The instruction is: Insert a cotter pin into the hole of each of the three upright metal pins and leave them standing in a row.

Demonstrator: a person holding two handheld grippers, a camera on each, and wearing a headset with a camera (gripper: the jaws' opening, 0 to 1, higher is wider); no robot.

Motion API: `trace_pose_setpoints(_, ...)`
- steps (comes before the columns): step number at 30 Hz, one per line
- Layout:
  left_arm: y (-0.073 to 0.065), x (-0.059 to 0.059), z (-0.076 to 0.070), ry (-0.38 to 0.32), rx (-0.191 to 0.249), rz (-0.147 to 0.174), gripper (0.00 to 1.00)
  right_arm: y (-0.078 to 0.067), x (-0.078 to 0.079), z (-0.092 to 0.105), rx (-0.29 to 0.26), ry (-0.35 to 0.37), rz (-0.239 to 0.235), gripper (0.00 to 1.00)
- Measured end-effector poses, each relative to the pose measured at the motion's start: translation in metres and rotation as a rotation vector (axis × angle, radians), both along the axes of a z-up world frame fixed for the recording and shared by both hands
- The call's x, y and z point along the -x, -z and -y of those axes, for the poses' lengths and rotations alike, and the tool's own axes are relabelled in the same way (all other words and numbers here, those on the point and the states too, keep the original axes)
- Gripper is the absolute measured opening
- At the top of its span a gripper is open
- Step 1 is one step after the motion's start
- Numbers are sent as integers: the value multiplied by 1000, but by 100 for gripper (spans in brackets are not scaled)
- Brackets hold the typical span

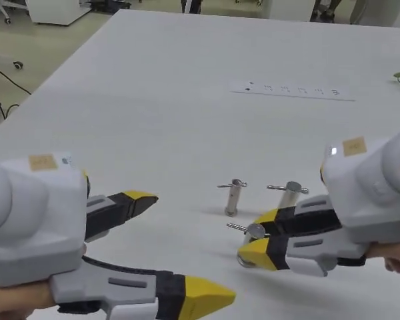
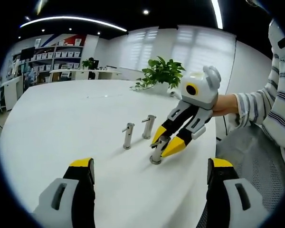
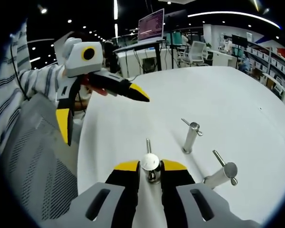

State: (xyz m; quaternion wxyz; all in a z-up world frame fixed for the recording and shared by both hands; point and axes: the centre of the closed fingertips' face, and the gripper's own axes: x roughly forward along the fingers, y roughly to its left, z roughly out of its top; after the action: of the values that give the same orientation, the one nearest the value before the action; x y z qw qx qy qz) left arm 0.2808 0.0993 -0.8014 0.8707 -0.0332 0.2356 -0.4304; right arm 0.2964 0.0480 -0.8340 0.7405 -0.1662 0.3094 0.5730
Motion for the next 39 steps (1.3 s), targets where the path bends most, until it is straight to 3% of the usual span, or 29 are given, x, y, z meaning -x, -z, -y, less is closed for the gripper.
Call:
trace_pose_setpoints(3,5,0,-4,-13,-17,-11,99,0,-1,0,8,-8,13,17)
trace_pose_setpoints(7,5,1,-5,-29,-6,-23,99,0,-1,1,27,-12,26,16)
trace_pose_setpoints(10,8,3,-6,-39,-3,-54,99,1,-1,1,50,-27,48,15)
trace_pose_setpoints(15,9,5,-5,-38,-7,-60,99,0,0,1,50,-34,43,14)
trace_pose_setpoints(22,13,8,-1,-17,-14,-68,99,-1,10,8,64,-96,55,14)
trace_pose_setpoints(31,9,5,4,21,-31,-55,99,-11,16,27,68,-161,67,14)
trace_pose_setpoints(39,15,1,8,29,-54,-62,99,-18,5,59,47,-168,57,13)
